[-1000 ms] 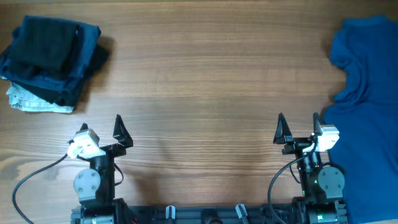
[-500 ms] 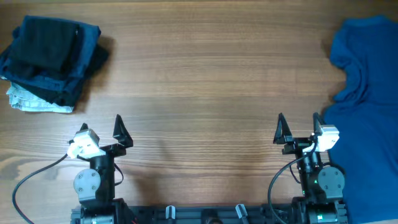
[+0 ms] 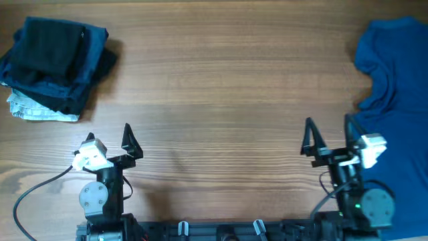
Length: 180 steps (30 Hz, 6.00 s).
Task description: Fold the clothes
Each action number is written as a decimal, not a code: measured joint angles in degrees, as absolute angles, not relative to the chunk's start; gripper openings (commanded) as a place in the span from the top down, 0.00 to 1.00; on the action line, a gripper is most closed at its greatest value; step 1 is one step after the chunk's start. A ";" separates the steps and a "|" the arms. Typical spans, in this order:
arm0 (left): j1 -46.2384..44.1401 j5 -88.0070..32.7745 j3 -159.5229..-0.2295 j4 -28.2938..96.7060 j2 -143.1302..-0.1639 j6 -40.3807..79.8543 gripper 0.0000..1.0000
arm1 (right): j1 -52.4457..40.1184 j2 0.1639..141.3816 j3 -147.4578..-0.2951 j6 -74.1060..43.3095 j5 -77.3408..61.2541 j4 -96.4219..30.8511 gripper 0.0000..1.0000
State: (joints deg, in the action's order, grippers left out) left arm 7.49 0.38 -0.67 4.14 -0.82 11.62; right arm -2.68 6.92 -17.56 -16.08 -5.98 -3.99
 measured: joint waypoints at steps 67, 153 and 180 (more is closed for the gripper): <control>7.49 0.43 -0.69 4.25 -0.80 11.60 0.00 | 19.64 123.22 -87.70 -9.85 12.84 -45.10 0.96; 7.49 0.43 -0.69 4.25 -0.80 11.60 0.00 | -51.57 127.59 -91.77 -14.66 -18.00 -22.39 0.42; 7.49 0.40 -0.69 4.25 -0.80 11.60 0.00 | 10.63 106.43 -91.48 -5.87 -11.57 -50.39 0.36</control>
State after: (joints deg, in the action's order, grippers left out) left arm 7.49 0.40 -0.69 4.25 -0.80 11.60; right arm 10.63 106.43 -91.48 -5.87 -11.57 -50.39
